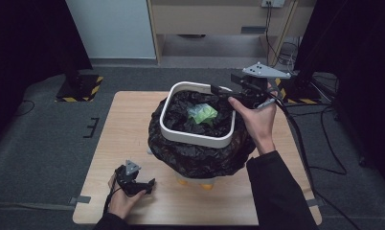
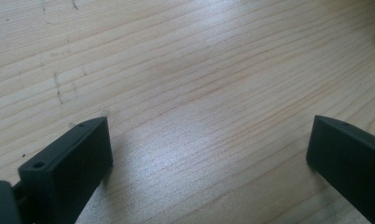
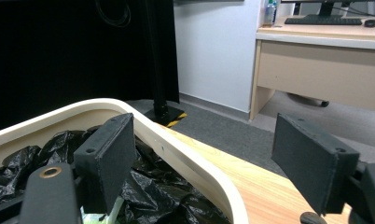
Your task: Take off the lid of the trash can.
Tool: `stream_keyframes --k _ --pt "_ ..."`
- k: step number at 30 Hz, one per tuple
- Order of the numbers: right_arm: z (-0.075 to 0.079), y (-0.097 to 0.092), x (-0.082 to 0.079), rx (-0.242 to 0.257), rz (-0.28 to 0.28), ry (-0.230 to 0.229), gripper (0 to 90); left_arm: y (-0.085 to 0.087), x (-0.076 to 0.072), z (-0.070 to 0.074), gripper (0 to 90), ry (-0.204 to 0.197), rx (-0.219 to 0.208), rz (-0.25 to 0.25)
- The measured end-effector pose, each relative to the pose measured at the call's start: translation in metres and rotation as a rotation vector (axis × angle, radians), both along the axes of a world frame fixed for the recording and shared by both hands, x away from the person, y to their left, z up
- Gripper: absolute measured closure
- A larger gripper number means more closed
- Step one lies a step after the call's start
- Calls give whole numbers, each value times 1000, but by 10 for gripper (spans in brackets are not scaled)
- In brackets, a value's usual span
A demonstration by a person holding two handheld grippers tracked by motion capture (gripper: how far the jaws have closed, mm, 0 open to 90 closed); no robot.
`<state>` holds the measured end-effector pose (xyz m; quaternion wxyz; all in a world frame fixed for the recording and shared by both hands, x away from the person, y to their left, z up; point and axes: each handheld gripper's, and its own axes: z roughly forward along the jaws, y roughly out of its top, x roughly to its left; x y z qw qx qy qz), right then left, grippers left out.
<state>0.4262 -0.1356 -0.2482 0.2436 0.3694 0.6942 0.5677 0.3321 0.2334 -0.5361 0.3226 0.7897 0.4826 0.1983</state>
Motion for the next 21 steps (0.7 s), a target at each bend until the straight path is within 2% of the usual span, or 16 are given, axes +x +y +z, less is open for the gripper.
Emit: stream_keyframes --k 8,16,19,21 --pt "0 2 4 3 12 19 223 0 0 0 0 0 -1 -1" --pt "-5 9 7 -61 2 22 271 0 0 0 0 0 -1 -1" --pt "-9 9 8 -67 -3 29 295 0 0 0 0 0 -2 -1" --pt "-11 10 9 -92 -3 34 308 0 0 0 0 0 -1 -1"
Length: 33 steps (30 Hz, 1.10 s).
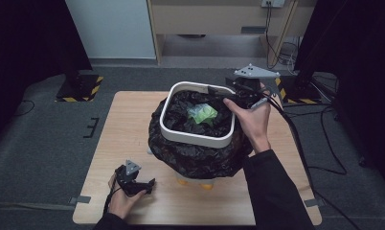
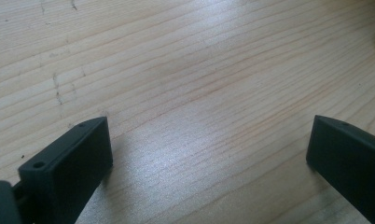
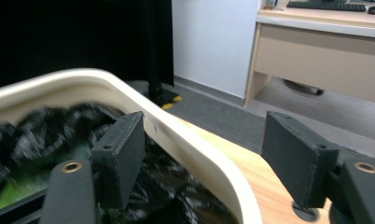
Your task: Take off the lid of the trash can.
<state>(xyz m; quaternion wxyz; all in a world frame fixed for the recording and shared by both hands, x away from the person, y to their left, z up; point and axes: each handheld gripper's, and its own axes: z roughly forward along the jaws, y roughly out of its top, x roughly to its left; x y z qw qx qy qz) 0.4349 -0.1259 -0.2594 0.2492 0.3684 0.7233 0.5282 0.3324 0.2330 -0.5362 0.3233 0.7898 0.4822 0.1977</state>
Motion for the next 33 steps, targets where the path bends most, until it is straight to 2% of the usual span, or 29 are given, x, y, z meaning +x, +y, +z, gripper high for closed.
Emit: stream_keyframes --k 2,8,10,12,14,17,21,28,33 --pt "-2 2 0 -26 2 0 325 0 0 0 0 0 0 0" --pt "-5 4 0 -53 6 0 397 0 0 0 0 0 0 0" --pt "-6 5 -1 -71 2 3 450 0 0 0 0 0 0 0" --pt "-6 5 0 -77 2 5 466 0 0 0 0 0 0 0" --pt "-7 6 0 -95 -2 4 529 0 0 0 0 0 0 0" --pt "-8 6 0 -100 -4 3 566 0 0 0 0 0 0 0" --pt "-6 4 -1 -91 -2 -10 593 0 0 0 0 0 0 1" --pt "-3 1 -2 -63 -2 -1 597 0 0 0 0 0 0 0" --pt "2 -4 -3 -24 1 -7 597 0 0 0 0 0 0 0"
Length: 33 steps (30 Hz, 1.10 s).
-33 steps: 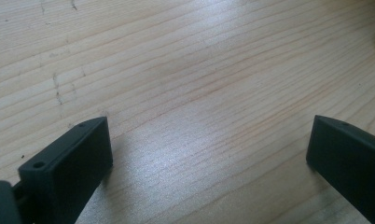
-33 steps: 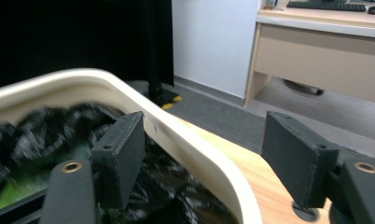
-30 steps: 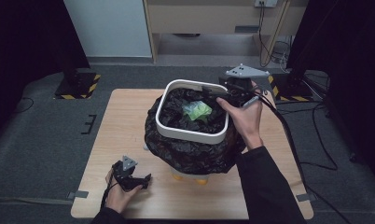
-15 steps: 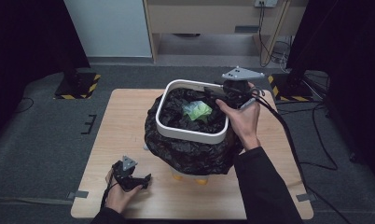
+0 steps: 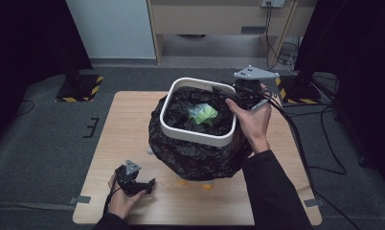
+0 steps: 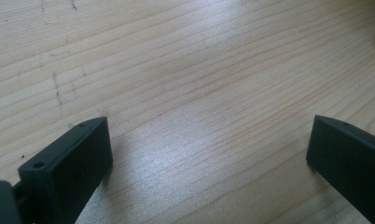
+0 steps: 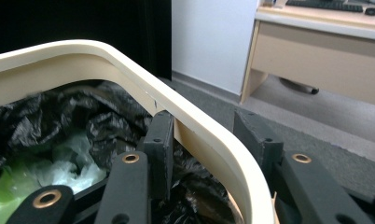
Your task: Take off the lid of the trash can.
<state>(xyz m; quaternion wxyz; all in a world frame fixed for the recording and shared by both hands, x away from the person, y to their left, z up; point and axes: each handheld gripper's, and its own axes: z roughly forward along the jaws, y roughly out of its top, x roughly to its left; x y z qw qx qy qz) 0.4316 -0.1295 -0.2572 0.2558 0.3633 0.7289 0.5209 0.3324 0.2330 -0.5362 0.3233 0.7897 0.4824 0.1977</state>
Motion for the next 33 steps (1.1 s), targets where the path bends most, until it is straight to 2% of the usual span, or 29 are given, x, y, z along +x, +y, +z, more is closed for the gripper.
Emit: stream_keyframes --k 1,4,13,21,25,28,33 --pt "3 -4 -1 22 1 -8 596 0 0 0 0 0 0 0" --pt "7 -7 -3 40 -1 -20 595 0 0 0 0 0 0 0" --pt "19 -28 -13 51 -55 -96 594 0 0 0 0 0 0 0" --pt "25 -51 -22 92 -95 -142 593 0 0 0 0 0 0 0" --pt "23 -60 -24 91 -111 -149 593 0 0 0 0 0 0 0" --pt "23 -64 -27 55 -133 -168 592 0 0 0 0 0 0 0" --pt "27 -70 -33 73 -137 -191 592 0 0 0 0 0 0 0"
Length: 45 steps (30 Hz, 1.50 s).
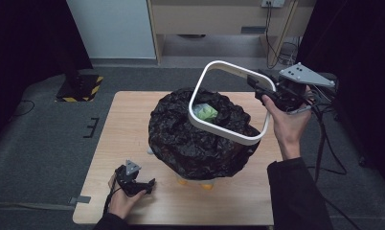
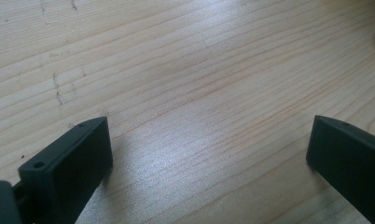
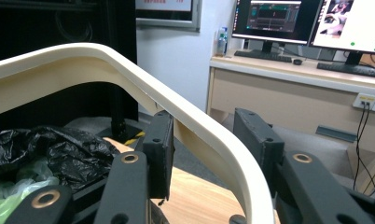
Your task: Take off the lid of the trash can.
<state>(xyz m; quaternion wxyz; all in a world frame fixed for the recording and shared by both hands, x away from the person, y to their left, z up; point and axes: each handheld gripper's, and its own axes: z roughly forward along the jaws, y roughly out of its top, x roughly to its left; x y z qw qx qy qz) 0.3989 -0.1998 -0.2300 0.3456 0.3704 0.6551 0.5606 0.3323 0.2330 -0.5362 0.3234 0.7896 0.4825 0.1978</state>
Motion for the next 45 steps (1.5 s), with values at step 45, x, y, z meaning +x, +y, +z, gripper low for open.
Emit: stream_keyframes --k 45 --pt "-42 -89 -42 125 -156 -80 592 0 0 0 0 4 2 -1"
